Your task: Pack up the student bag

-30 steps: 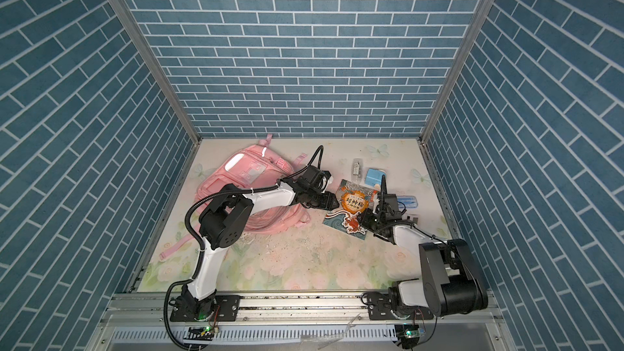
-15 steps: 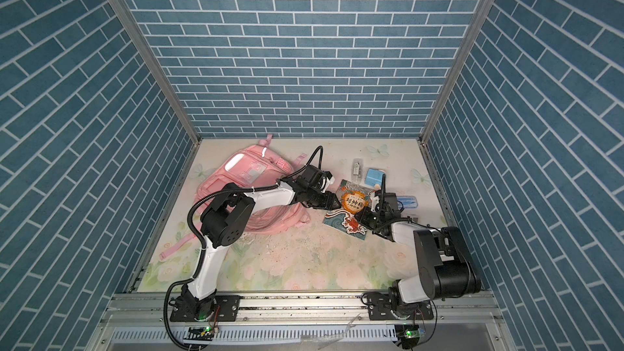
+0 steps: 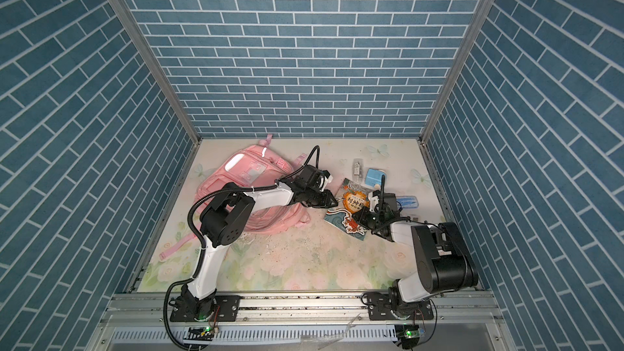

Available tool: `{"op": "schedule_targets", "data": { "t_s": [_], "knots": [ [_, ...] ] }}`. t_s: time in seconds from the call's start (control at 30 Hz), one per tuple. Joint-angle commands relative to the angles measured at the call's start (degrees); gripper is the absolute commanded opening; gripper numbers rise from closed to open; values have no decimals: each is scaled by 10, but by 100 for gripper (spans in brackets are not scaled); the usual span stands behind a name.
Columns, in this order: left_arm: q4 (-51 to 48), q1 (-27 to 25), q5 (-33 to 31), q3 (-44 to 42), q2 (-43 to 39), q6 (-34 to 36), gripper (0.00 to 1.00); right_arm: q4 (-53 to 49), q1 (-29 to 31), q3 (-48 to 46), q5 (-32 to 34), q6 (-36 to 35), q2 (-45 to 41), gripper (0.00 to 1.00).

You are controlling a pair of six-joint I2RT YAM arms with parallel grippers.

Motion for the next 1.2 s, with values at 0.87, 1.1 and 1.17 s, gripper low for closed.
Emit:
{"op": "schedule_targets", "data": {
  "t_s": [0.87,1.1,1.17],
  "knots": [
    [-343,-8,-262,143,-128,214,0,-167,3,43,21,-128,-199,39],
    [-392,-51,-345,171,-201,370,0,-107,3,64,30,-225,-254,45],
    [-401,-54,-349,173,-215,403,0,-80,3,69,28,-256,-262,49]
  ]
}}
